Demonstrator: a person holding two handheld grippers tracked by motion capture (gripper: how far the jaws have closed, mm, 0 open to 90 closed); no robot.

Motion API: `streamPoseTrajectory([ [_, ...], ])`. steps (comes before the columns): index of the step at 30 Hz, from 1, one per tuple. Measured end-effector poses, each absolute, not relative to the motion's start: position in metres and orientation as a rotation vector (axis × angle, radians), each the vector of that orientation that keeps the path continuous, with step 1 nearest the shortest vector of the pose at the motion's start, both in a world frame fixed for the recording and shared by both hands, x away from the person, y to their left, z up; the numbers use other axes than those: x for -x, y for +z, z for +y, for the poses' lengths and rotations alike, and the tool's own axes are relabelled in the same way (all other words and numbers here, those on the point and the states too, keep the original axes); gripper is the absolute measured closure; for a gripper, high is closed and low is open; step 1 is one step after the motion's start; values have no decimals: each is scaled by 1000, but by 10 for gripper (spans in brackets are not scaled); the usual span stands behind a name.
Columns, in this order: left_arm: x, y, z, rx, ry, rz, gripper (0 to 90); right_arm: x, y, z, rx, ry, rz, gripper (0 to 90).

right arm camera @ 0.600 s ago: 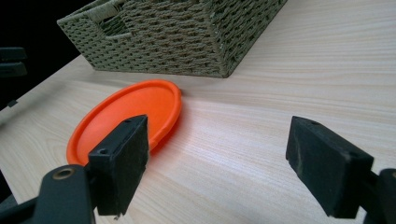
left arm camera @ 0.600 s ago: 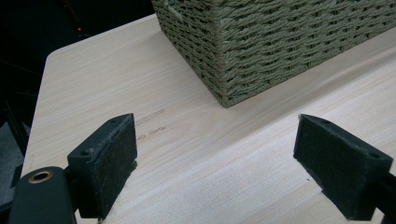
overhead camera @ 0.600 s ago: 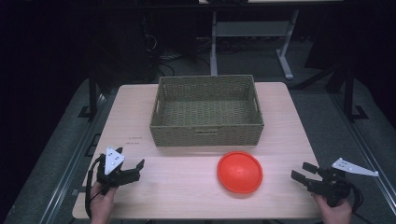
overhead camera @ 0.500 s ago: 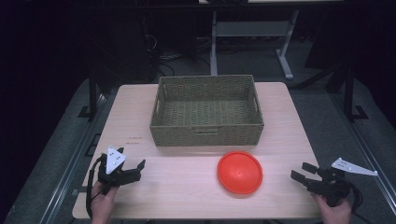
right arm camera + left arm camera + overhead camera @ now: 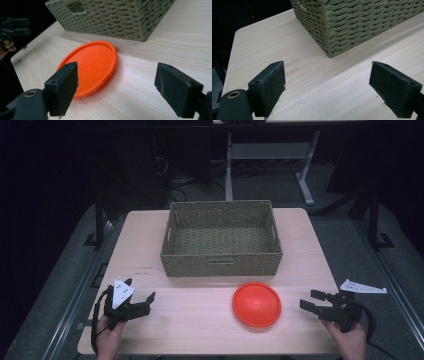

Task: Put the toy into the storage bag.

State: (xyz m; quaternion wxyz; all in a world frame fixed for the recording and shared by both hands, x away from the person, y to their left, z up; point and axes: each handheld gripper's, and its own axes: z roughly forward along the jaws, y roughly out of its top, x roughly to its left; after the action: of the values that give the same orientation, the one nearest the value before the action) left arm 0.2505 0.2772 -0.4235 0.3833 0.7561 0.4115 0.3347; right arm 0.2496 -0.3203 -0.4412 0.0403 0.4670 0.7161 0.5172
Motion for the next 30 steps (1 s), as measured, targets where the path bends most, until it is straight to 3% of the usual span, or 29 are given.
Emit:
streamPoseTrajectory([
  [19, -249, -423, 275, -1939, 861, 1024, 129, -289, -438, -272, -1388, 1426, 2404, 155],
  [30, -247, -423, 275, -1938, 870, 1015, 129, -302, -448, -247, -1368, 1326, 2520, 259],
])
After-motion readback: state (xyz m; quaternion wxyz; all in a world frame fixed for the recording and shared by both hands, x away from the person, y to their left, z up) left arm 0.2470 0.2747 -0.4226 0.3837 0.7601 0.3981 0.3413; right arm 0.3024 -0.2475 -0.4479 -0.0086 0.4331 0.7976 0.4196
